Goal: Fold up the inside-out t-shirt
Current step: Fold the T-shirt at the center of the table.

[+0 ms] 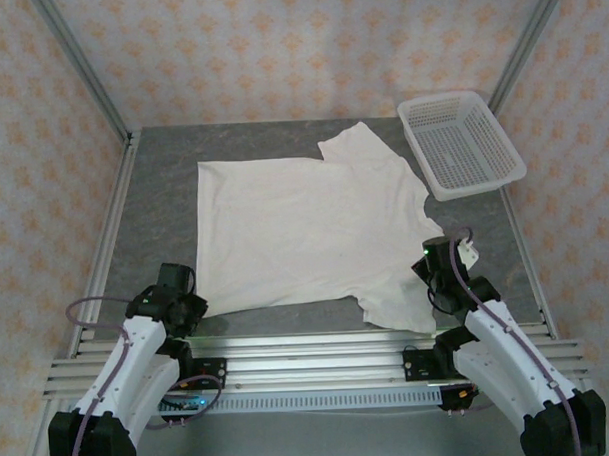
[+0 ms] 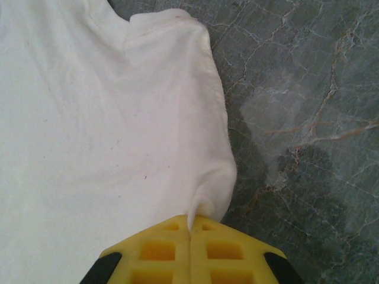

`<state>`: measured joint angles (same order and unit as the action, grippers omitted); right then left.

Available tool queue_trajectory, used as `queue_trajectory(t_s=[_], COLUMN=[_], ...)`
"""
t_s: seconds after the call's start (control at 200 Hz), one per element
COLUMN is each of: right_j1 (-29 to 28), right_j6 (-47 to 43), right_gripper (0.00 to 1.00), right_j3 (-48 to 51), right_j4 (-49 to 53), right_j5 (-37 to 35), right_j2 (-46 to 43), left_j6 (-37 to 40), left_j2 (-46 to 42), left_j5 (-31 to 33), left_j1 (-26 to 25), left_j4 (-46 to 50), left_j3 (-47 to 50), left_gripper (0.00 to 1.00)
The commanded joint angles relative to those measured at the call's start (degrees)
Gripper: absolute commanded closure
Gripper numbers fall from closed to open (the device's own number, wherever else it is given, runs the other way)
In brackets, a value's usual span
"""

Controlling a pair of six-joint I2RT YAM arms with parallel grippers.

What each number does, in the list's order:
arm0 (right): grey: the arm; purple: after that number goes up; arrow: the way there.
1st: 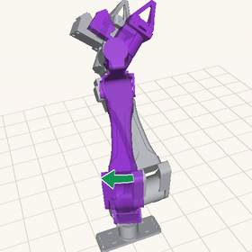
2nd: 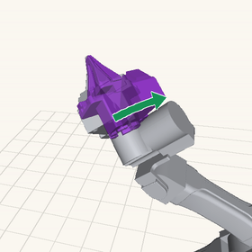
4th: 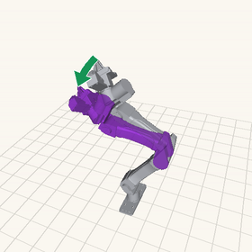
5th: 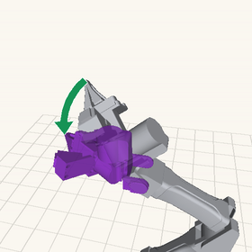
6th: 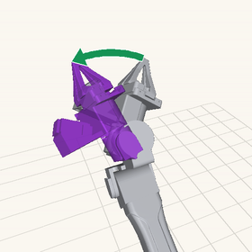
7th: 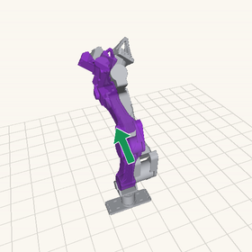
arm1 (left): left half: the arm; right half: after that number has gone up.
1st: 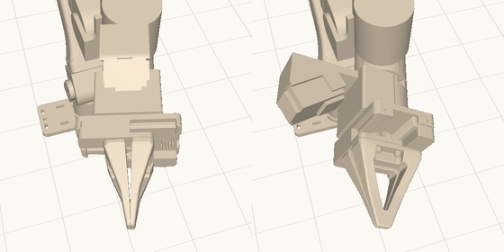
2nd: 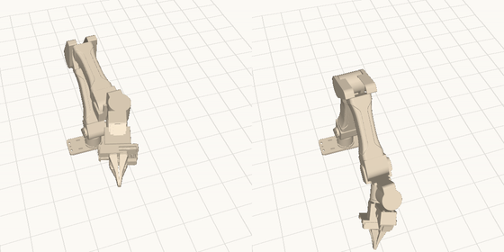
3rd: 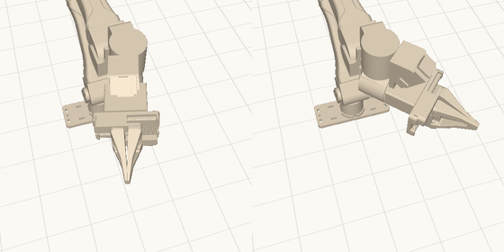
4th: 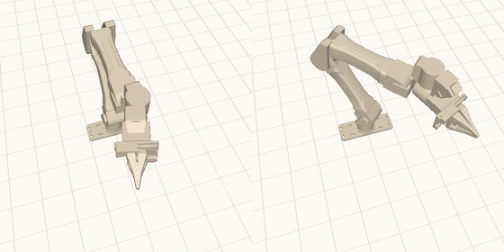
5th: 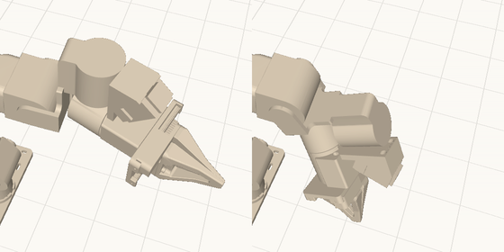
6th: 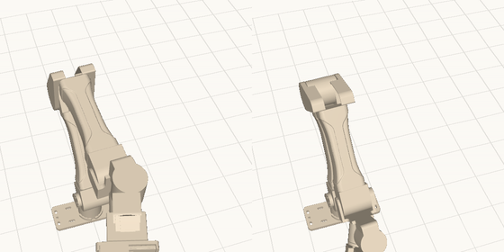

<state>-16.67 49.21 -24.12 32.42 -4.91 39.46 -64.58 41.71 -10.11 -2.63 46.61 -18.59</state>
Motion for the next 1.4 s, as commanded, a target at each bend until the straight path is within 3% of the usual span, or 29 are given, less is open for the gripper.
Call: queue_trajectory(t_s=[0.0,0.225,0.56,0.776,0.991,1.176,1.396], right_j1=[0.4,0.4,0.4,0.3,0.4,0.4,0.4], right_j6=[-0.7,-0.5,0.3,0.3,0.4,3.1,3.9], right_gripper=[1.0,1.0,1.0,1.0,1.0,1.0,1.0], right_j3=[-1.8,-2.2,-1.6,-1.5,-1.6,-0.3,1.3], right_j4=[1.9,3.2,2.4,2.7,3.9,12.0,13.3], right_j5=[-0.4,-0.4,0.1,0.2,-0.1,-3.3,-1.5], right_j2=[-0.6,-1.2,-1.1,-1.1,-1.5,-6.0,-10.5], left_j6=[-1.0,-2.1,-1.7,-1.5,0.3,0.8,-0.2], left_j2=[-1.0,-0.8,-2.4,-3.2,-3.5,-7.2,-10.8], left_j5=[4.5,5.5,6.7,6.9,8.1,12.4,7.8], left_j1=[-0.4,-0.4,-0.4,-0.4,-0.4,-0.4,-0.4], left_j4=[-3.7,-7.1,-6.9,-7.7,-4.9,2.6,1.2], left_j3=[2.1,2.6,1.5,1.2,-1.8,-4.0,-3.0], left_gripper=[0.71,0.84,0.88,1.0,1.0,1.0,1.0])
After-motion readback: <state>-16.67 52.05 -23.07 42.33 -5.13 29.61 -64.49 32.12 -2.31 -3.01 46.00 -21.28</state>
